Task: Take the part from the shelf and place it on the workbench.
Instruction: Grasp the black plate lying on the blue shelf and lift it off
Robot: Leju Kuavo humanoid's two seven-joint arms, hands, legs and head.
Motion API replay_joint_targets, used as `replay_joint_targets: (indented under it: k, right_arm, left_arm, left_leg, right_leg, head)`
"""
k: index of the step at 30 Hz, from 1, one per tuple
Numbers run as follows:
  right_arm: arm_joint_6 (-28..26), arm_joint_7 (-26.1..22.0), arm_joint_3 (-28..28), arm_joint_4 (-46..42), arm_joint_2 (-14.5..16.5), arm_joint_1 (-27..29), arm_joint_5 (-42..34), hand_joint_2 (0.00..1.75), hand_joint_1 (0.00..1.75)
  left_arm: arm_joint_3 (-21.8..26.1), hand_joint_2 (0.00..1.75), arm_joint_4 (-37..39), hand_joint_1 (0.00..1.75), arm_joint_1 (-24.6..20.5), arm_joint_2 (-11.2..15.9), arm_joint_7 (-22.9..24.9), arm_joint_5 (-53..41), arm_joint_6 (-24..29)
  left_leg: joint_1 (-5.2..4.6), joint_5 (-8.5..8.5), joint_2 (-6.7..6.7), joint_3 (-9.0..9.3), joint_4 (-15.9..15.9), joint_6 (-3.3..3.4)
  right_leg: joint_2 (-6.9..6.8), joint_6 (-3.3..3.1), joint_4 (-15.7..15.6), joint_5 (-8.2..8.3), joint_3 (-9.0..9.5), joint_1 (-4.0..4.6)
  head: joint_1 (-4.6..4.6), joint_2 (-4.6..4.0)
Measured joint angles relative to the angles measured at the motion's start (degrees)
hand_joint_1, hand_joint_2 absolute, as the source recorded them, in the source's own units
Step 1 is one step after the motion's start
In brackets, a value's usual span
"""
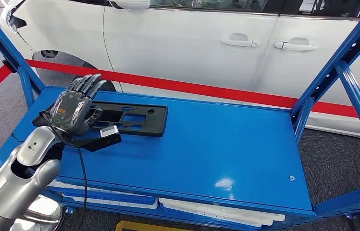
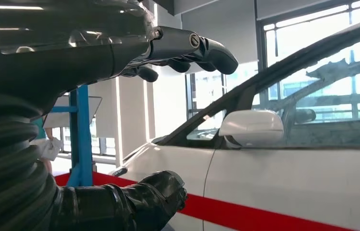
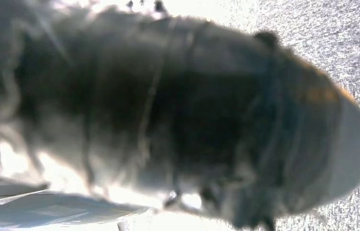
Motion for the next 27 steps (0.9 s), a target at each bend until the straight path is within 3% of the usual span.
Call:
replay_joint_targets:
  k: [10, 20, 27]
  right_arm:
    - [0.05, -0.26, 0.00, 0.00, -0.05, 0.01, 0.00, 0.00, 0.00]
    - [0.07, -0.30, 0.00, 0.00, -0.08, 0.01, 0.02, 0.00, 0.00]
    - [0.48, -0.80, 0.00, 0.00, -0.08, 0.00, 0.49, 0.00, 0.00]
  left_arm:
    - [-0.49, 1.75, 2.82, 0.00, 4.50, -0.09, -1.06, 1.66, 0.25]
    - [-0.49, 1.75, 3.80, 0.00, 5.30, -0.52, -1.22, 1.97, 0.25]
    - [-0.92, 1.75, 4.61, 0.00, 6.31, -2.84, -1.25, 2.30, 0.22]
  left_leg:
    - [0.00, 0.00, 0.00, -0.01, 0.00, 0.00]
    - [0.00, 0.00, -0.01, 0.00, 0.00, 0.00]
    - [0.00, 0.00, -0.01, -0.01, 0.00, 0.00]
  right_leg:
    - [0.00, 0.00, 0.00, 0.00, -0.02, 0.01]
    - [-0.01, 0.00, 0.00, 0.00, -0.01, 0.00]
    - [-0.01, 0.00, 0.00, 0.00, -0.01, 0.00]
  head:
    - [0.00, 0.00]
    - [0.00, 0.00]
    - [0.00, 0.00]
